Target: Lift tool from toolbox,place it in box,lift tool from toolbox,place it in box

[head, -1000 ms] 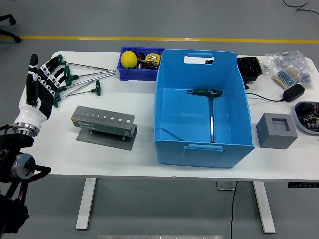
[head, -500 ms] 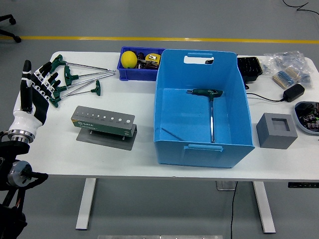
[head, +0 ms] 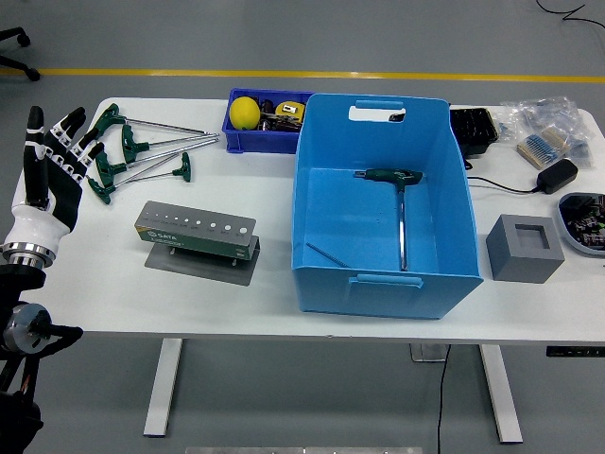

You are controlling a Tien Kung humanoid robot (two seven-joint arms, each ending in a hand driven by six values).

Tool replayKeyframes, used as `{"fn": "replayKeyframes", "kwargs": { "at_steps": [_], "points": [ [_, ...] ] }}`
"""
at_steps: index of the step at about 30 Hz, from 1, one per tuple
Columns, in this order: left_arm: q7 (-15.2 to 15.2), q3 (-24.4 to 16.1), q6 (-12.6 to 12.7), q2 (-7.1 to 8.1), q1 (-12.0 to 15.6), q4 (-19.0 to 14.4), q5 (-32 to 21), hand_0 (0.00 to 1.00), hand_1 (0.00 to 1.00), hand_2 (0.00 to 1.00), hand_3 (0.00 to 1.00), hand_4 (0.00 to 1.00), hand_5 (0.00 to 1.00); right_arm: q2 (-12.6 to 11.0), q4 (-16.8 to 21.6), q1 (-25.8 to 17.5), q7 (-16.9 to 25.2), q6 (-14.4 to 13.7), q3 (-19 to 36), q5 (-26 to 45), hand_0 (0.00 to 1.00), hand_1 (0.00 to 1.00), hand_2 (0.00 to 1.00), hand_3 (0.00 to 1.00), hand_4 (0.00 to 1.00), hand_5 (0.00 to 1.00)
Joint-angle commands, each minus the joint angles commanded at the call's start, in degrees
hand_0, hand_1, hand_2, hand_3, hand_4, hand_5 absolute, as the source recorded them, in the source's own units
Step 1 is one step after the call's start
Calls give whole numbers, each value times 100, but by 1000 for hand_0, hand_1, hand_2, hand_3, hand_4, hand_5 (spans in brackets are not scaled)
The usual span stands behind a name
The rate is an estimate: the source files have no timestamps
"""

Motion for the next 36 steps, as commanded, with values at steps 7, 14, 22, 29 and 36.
{"fn": "replayKeyframes", "kwargs": {
  "at_steps": [7, 14, 22, 29, 36],
  "points": [
    [-7, -23, 6, 14, -1, -3, 20, 892, 911, 958, 827, 970, 998, -4, 0, 5, -6, 4, 7, -14, 754, 747, 787, 636, 864, 753],
    [-13, -35, 21, 22, 9, 1, 39, 892, 909, 956, 826, 971, 998, 3, 3, -4, -7, 3, 11, -2, 754, 747, 787, 635, 864, 753],
    [-25, -10, 29, 12, 47, 19, 63, 892, 909, 955, 826, 971, 998, 8, 8, -53, -14, 15, -17, -7, 754, 747, 786, 636, 864, 753],
    [-36, 51, 39, 34, 54, 37, 54, 892, 909, 955, 826, 971, 998, 13, 8, -73, -8, 16, -37, 8, 754, 748, 786, 636, 864, 752],
    [-51, 85, 48, 54, 63, 50, 43, 892, 908, 955, 828, 970, 998, 16, 7, -83, -1, 11, -22, -4, 754, 747, 786, 636, 864, 752]
  ]
}}
